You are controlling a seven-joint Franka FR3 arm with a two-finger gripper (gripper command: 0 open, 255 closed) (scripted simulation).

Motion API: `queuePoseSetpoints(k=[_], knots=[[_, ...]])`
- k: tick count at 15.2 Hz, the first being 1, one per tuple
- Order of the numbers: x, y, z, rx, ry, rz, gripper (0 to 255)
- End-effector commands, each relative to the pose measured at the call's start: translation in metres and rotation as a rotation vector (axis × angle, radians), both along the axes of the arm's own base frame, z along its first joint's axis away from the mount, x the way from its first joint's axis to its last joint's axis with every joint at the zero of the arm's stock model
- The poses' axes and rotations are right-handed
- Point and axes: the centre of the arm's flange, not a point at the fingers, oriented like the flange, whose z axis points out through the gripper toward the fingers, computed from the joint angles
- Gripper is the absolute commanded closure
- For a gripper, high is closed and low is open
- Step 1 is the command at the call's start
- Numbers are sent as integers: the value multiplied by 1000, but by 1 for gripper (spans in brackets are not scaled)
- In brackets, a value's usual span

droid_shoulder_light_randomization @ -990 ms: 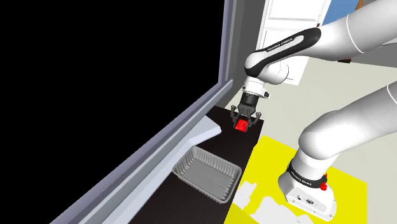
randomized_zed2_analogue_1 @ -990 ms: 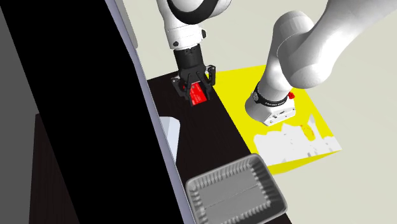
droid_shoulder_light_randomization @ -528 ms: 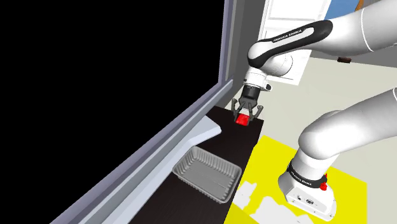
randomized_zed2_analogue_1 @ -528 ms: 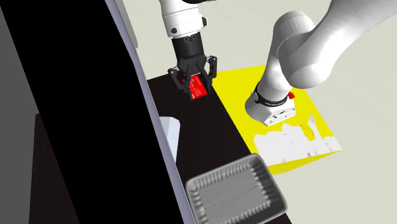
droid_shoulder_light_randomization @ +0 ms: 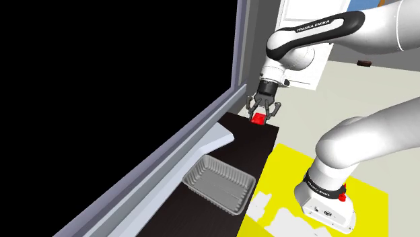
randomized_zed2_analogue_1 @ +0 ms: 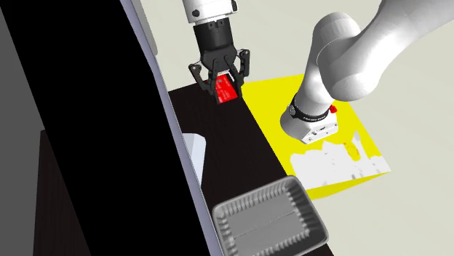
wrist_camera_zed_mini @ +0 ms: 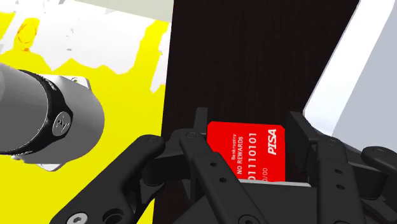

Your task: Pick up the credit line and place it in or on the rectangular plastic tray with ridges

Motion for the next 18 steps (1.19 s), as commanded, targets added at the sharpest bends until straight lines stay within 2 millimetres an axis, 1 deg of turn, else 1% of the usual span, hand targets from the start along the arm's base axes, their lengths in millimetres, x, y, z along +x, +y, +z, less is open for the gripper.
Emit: queuePoseSetpoints(k=[1,18], knots=[[-1,13,6,0,0,0,255],[-26,236,13,0,0,0,255]])
